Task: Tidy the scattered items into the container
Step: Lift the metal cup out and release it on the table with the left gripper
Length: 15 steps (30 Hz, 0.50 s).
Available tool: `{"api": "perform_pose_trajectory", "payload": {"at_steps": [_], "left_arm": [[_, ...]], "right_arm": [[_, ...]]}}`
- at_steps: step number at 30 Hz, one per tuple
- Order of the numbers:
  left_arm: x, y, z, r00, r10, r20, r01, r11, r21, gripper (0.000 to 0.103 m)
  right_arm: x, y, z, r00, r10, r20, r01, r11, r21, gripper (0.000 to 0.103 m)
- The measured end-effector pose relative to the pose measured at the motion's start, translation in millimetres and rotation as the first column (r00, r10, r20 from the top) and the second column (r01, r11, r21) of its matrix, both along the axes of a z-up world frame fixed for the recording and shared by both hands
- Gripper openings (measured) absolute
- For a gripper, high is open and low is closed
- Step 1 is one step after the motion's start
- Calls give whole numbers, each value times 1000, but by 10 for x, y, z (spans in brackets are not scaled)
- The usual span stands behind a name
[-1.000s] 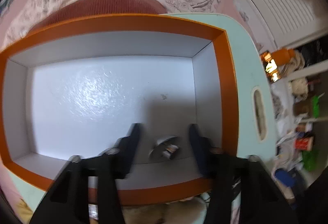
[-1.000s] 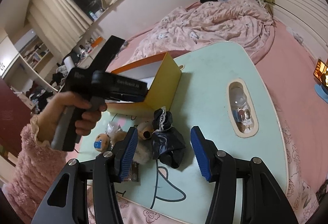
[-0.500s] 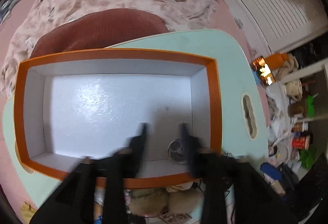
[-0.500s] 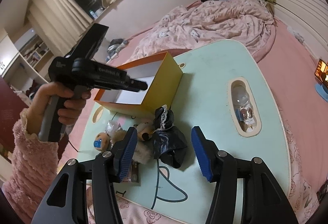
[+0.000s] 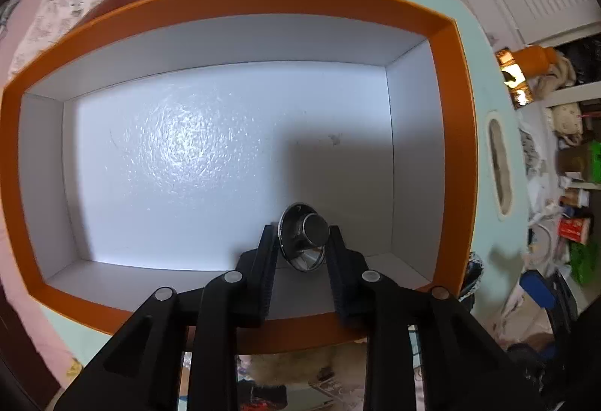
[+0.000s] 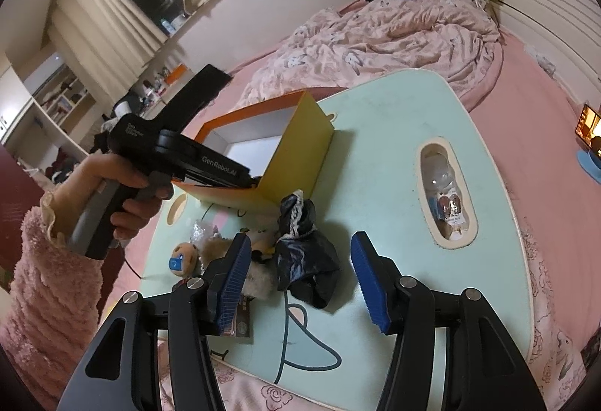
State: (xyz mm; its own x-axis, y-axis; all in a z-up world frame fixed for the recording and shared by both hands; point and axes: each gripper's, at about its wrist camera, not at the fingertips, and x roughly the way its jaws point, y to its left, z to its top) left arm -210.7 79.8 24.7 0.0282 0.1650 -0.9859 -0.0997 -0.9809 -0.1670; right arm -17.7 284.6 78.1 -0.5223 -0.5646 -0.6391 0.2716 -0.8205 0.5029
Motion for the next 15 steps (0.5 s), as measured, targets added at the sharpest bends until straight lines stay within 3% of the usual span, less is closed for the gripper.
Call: {"api": "perform_pose_trajectory", "payload": {"at_steps": [5, 7, 11, 15], "left_arm": [[36, -78, 59, 998, 17, -61, -15, 999, 30, 26], [37, -130, 158, 995, 41, -92, -34, 996, 77, 26], [123, -221, 531, 983, 71, -172, -36, 979, 200, 26], [360, -306, 893, 962, 76, -261, -1, 961, 277, 26]], "right_arm": [[6, 12, -11, 1000, -8, 2, 8, 1000, -1, 56], [10, 14, -18, 1000, -8, 3, 8, 1000, 3, 56], [5, 4, -32, 1000, -8, 6, 8, 1000, 10, 56], [-1, -49, -47, 1000, 12, 13, -12, 1000, 7, 56]]}}
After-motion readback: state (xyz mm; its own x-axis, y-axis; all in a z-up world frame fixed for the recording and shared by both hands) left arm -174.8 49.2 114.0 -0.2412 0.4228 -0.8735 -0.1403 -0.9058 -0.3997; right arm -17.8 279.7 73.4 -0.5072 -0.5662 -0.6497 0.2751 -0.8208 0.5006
